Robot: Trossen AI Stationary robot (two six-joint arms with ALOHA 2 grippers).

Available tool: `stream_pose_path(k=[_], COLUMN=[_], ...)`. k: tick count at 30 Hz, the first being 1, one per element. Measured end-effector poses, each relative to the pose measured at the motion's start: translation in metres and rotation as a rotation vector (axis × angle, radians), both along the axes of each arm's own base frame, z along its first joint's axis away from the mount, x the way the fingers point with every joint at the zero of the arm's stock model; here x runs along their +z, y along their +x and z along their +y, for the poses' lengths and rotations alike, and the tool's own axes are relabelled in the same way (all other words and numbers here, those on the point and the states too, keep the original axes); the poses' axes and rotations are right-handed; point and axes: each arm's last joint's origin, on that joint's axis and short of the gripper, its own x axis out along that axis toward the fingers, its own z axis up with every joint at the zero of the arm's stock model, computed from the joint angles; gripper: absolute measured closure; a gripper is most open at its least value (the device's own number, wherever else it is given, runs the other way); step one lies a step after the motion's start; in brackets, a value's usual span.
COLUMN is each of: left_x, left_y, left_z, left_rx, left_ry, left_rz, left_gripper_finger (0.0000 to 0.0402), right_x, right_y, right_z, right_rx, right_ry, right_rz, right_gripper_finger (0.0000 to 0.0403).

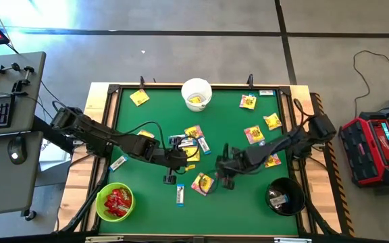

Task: Sort candy by brand, put in halloween buckets
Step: Put the red candy into the green bucket

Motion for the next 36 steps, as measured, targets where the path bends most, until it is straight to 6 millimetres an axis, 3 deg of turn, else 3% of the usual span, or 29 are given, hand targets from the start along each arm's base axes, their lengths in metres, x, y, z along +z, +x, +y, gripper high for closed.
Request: stream_pose_path(k=[6, 12, 19, 27, 36], left_x=[-0.008, -0.041, -0.069, -0.077, -0.086], left_y=[0.015, 0.037, 0.066, 0.081, 0.087], left_z=[0.004, 0.004, 0.014, 0.039, 0.046], left_rx=[0.000, -0.033, -0.011, 0.109, 0.189], left_ry=[0.001, 0.044, -0.049, -0.353, -0.499], left_rz=[-0.045, -0.030, -0.115, -0.152, -0.156], left_gripper_finger=[0.0401, 0.0401, 0.0401, 0.0388, 0.0327], right_x=[0.026, 0.042, 0.020, -0.015, -0.022], right_y=[-0.018, -0.042, -0.052, -0.065, -0.059], right_z=[0.017, 0.024, 0.034, 0.027, 0.012], right_rx=[-0.035, 0.007, 0.116, 0.087, 0.063], right_ry=[-0.097, -0.133, -0.045, 0.047, 0.045], right_rz=[-0.087, -0.047, -0.043, -0.080, -0.151], right_gripper_finger=[0.0403, 0.0403, 0.0403, 0.0403, 0.0403])
